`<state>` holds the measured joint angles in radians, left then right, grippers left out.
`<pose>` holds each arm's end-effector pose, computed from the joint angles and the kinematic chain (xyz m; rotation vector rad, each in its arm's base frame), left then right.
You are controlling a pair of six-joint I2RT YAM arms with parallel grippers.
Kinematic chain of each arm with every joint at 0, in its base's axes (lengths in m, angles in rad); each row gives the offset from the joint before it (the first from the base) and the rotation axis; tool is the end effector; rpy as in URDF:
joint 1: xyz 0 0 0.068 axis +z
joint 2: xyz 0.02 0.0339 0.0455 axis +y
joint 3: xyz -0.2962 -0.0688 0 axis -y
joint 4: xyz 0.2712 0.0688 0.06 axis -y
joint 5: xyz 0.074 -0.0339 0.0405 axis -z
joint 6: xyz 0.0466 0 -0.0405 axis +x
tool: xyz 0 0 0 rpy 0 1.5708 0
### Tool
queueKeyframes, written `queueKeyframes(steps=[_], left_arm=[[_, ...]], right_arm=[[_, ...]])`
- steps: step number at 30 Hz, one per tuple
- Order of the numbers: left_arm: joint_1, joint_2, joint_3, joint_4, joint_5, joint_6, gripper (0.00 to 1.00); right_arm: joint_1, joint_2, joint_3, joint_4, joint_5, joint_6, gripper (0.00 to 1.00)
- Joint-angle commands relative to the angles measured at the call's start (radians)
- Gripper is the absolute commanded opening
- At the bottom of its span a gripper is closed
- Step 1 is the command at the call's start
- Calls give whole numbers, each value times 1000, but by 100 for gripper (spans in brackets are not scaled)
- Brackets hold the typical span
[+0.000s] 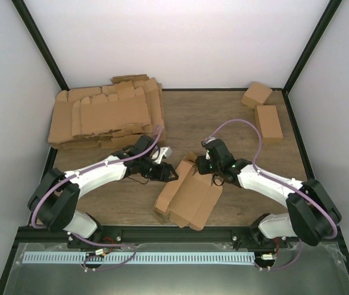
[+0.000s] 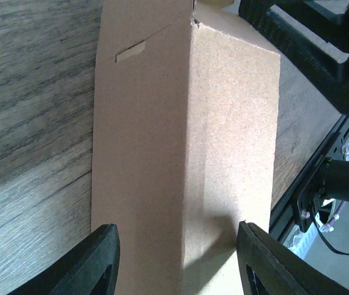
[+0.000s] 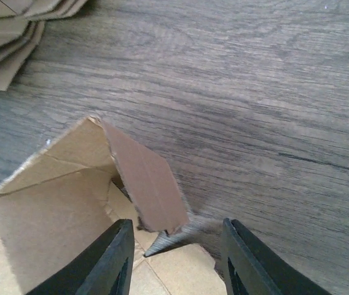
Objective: Fold the paper box
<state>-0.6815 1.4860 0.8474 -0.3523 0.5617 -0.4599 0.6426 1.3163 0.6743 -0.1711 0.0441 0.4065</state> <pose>0.2256 -0.2149 0.2003 0.5376 2.6985 -1.1074 0.2265 0.1670 0.1982 -0.2649 2.4147 0.4379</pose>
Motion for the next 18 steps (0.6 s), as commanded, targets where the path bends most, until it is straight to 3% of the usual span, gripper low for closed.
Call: queueKeyframes(steps=[1, 14, 18], left_arm=[[10, -20, -5, 8, 16, 11, 54], [13, -16, -11, 10, 26, 14, 54], [13, -16, -10, 10, 24, 14, 54]], right_arm=[[-3, 36, 59, 24, 32, -31, 42], [-3, 111, 120, 25, 36, -72, 40], [-3, 132, 141, 6, 27, -82, 32]])
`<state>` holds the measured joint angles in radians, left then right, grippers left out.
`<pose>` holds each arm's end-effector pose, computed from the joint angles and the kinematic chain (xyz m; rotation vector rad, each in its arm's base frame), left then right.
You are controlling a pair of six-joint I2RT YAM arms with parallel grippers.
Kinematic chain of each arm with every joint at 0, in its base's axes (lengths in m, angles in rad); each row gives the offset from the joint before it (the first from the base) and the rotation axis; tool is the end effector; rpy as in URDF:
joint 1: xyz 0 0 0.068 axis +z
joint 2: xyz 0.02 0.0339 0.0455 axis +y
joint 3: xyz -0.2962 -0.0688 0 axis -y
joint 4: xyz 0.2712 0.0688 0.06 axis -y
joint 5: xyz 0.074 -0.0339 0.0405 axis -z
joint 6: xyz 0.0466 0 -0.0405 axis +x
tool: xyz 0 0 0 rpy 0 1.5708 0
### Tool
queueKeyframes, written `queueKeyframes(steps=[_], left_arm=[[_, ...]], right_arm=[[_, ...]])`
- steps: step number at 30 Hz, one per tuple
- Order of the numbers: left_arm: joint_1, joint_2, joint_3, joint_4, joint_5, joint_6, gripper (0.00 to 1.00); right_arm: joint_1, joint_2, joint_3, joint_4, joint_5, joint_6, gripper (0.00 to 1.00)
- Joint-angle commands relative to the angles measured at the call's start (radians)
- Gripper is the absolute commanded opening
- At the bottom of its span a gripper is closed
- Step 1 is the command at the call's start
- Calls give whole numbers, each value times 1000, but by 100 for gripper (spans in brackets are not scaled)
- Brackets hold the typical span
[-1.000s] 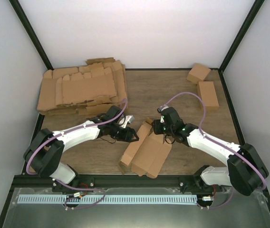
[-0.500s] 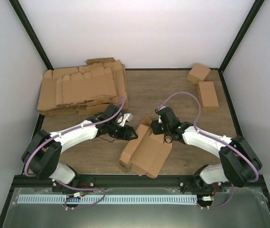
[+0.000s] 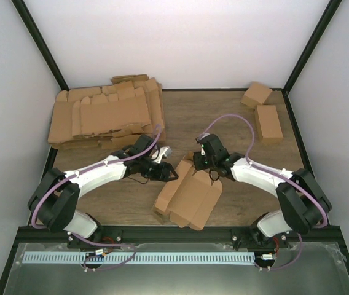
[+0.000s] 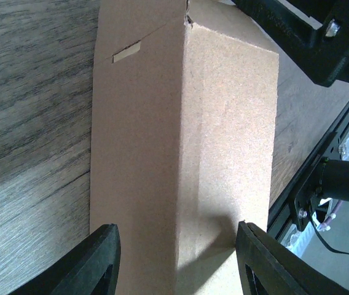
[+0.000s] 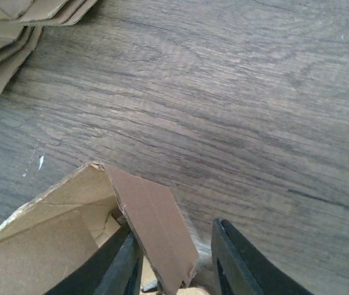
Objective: Fold the paper box
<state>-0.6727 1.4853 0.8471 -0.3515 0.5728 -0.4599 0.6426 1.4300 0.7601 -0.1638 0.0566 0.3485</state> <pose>0.2270 -0.2132 0.2007 0.5305 2.6970 -1.1197 0.2492 0.1832 0.1962 -0.3311 2.4173 0.3873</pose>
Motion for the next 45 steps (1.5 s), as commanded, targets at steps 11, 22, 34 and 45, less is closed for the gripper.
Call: queueKeyframes(steps=[11, 22, 34, 45], left_arm=[[4, -4, -23, 16, 11, 11, 54], [3, -7, -34, 33, 18, -2, 52], [-68, -61, 62, -105, -84, 91, 60], [-113, -25, 68, -109, -149, 75, 56]], right_arm=[[15, -67, 81, -124, -60, 43, 3], [88, -57, 73, -201, 0, 136, 4], [109, -84, 25, -169, 11, 166, 4], [125, -110, 17, -199, 5, 202, 5]])
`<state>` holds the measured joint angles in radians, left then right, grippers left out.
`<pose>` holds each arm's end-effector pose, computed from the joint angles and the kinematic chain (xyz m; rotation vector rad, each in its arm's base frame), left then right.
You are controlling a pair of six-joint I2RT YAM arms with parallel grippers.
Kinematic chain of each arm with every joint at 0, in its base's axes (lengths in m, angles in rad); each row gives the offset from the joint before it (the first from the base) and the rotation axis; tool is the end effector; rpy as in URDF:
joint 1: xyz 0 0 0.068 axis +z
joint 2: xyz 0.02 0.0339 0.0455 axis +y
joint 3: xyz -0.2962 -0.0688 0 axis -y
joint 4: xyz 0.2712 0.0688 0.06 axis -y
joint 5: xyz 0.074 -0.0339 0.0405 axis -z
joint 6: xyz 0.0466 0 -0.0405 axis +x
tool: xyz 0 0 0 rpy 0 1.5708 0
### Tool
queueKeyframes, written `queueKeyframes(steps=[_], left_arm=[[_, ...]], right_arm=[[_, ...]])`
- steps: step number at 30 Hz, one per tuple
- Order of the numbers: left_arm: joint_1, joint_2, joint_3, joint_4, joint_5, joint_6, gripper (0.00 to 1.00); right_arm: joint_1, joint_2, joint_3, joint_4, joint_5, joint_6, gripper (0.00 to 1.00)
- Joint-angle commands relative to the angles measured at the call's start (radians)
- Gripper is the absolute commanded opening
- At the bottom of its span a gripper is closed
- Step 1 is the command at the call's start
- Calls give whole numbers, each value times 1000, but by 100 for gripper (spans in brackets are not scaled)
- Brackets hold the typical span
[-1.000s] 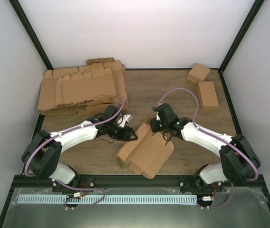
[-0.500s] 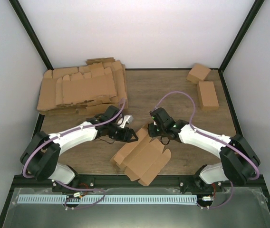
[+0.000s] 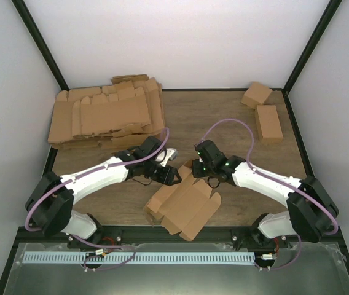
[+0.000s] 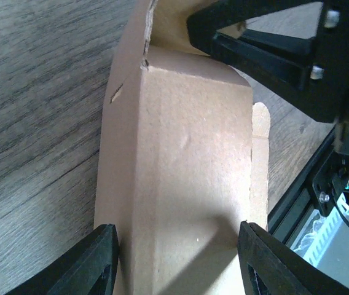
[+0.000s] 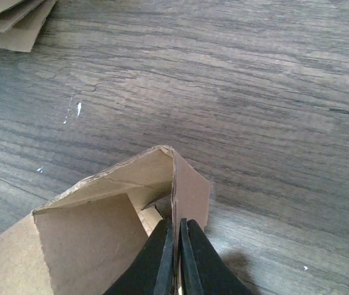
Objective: Fold the paper box
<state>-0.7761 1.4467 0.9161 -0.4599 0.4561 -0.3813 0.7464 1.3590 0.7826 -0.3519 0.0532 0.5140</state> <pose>0.2077 -0.2326 0.2251 0.7224 2.6453 -0.9782 0.2146 0.1951 0.2091 -0.2739 2.5417 0.4464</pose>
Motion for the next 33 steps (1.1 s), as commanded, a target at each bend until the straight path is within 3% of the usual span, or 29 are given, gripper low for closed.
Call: queueKeyframes(steps=[1, 25, 33], left_arm=[[-12, 11, -6, 6, -36, -9, 56], [-34, 23, -46, 60, -46, -38, 52], [-34, 27, -49, 76, -47, -58, 52]], right_arm=[[25, -44, -10, -13, 5, 42, 6], [68, -136, -51, -87, -72, 123, 13], [84, -131, -54, -99, -84, 157, 6]])
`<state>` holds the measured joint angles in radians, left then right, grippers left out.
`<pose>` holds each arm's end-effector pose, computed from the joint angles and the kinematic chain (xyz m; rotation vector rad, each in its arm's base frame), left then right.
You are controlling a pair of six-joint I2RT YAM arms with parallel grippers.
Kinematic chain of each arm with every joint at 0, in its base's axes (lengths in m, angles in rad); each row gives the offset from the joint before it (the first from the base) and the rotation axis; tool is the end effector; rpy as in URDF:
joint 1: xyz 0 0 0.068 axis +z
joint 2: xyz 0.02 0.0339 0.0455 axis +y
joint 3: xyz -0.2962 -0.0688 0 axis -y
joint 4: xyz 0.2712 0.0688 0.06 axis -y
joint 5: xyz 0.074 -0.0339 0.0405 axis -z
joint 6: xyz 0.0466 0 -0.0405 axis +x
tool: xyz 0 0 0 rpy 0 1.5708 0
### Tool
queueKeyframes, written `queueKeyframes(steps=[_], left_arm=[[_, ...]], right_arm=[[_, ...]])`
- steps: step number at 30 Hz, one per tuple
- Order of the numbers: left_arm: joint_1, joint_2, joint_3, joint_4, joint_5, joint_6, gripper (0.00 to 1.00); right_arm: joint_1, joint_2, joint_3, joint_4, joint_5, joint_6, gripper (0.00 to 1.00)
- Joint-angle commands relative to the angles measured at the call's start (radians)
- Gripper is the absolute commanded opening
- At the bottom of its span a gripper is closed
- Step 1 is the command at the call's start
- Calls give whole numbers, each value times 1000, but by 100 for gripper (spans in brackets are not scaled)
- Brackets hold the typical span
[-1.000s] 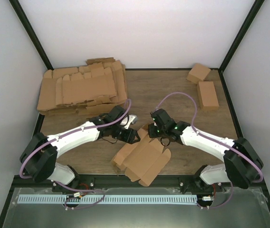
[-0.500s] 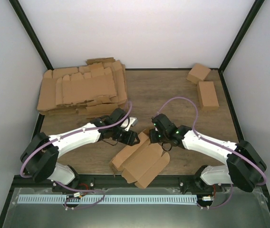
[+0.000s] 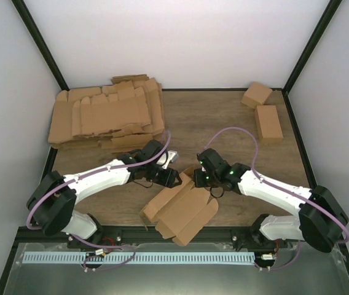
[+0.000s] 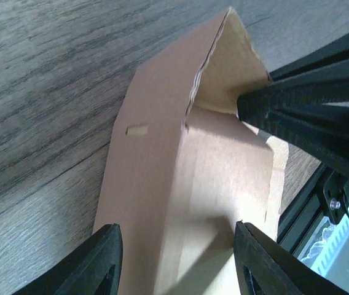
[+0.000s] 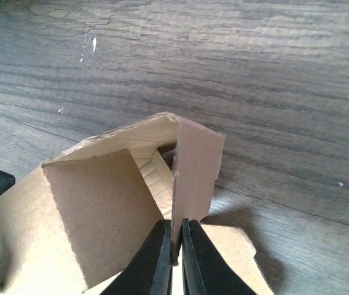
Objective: Fold the paper box
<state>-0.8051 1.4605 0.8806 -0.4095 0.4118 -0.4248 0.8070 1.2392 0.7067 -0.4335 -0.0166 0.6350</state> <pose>0.2022 -0.2373 0.2120 0.6876 2.6645 -0.9426 0.1767 0.1856 0.2084 -0.2338 2.6319 0.5606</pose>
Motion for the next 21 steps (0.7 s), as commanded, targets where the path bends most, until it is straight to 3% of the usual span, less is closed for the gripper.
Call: queueKeyframes(steps=[1, 8, 21], left_arm=[[-6, 14, -13, 26, -2, -14, 52], [-6, 19, -20, 31, -10, -23, 52], [-20, 25, -41, 56, -10, -39, 51]], right_arm=[[27, -12, 20, -17, -15, 39, 5], [54, -8, 27, -45, -18, 86, 1], [140, 13, 24, -75, 21, 194, 1]])
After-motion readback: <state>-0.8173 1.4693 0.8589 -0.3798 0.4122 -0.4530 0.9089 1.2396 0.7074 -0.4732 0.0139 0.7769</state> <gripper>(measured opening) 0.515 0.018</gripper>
